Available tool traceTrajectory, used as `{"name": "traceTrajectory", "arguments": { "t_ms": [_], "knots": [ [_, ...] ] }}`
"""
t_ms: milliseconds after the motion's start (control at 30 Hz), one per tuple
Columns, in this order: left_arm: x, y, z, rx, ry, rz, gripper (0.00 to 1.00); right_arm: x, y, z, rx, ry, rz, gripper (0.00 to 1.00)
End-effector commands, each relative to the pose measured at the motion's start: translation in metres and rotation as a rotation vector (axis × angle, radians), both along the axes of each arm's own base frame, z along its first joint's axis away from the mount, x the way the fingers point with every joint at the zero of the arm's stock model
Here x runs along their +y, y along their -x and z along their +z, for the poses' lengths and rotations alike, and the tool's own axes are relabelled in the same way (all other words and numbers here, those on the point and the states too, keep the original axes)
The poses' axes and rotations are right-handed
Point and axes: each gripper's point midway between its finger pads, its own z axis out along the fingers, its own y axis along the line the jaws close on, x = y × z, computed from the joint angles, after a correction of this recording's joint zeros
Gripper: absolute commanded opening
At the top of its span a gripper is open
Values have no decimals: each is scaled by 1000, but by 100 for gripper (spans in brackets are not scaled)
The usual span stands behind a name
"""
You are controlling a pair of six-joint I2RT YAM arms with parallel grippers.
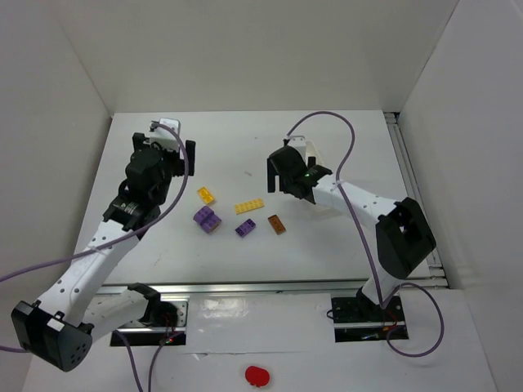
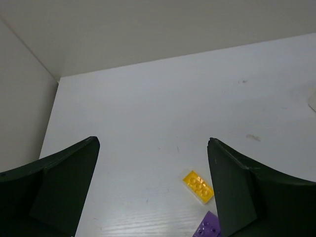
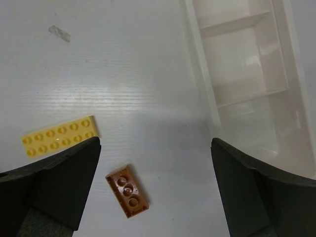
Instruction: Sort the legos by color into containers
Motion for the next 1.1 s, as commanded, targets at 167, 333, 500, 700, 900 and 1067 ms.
{"name": "traceTrajectory", "arguments": {
  "t_ms": [167, 333, 500, 700, 900, 1067],
  "knots": [
    [43, 9, -5, 38, 230, 153, 100, 46, -12, 34, -75, -113, 130, 100],
    [65, 8, -16, 141, 293, 271, 100, 103, -15, 29, -63, -132, 322, 100],
    [68, 0, -40, 354, 346, 299, 100, 166, -20, 28, -91, -183, 466, 98],
    [62, 2, -48, 460, 505, 248, 100, 228, -32, 6, -87, -211, 601, 99],
    [62, 2, -50, 483, 540, 228, 100, 279, -26, -29, -94, -169, 672, 99],
    [67, 8, -52, 507, 519, 246, 100, 296, -39, -62, -91, -57, 624, 99]
  ]
}}
